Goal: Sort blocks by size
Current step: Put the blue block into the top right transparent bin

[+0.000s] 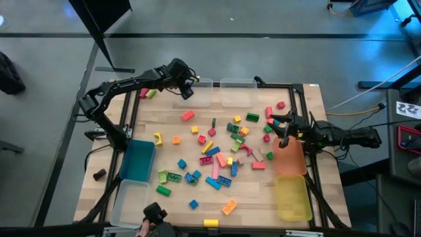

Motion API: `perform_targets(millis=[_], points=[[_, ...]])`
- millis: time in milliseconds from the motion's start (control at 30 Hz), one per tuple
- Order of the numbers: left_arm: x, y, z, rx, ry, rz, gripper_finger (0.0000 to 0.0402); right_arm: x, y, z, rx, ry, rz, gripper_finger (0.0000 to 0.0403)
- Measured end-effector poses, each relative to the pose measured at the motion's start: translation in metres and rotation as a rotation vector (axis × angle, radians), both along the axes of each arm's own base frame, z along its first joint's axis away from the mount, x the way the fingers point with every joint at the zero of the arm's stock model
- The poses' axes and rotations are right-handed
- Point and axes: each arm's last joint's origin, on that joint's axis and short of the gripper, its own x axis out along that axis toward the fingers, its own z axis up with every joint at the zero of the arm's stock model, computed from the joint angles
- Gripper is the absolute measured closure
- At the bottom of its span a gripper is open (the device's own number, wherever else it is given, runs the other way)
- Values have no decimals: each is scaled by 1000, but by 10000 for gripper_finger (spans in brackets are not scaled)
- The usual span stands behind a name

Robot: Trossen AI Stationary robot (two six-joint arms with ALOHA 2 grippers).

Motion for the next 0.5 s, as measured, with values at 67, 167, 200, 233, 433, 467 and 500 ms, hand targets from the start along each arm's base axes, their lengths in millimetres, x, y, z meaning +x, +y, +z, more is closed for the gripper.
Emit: perform_targets(millis=[67,167,200,233,433,467,500], points=[[0,0,0,0,0,0,191,4,1,0,-3,9,6,223],[0,0,0,0,0,0,191,12,1,-1,-5,29,6,223],[0,0,0,0,0,0,191,15,2,-2,-5,37,6,223],[0,0,0,0,1,-1,191,19,2,-2,-6,47,6,223],[0,0,0,1,1,-1,192,38,3,-9,-9,108,-28,223],[0,0,0,0,1,-1,192,42,3,-10,-12,129,-29,223],[0,0,0,0,2,-1,192,46,3,-10,-14,145,-29,223]])
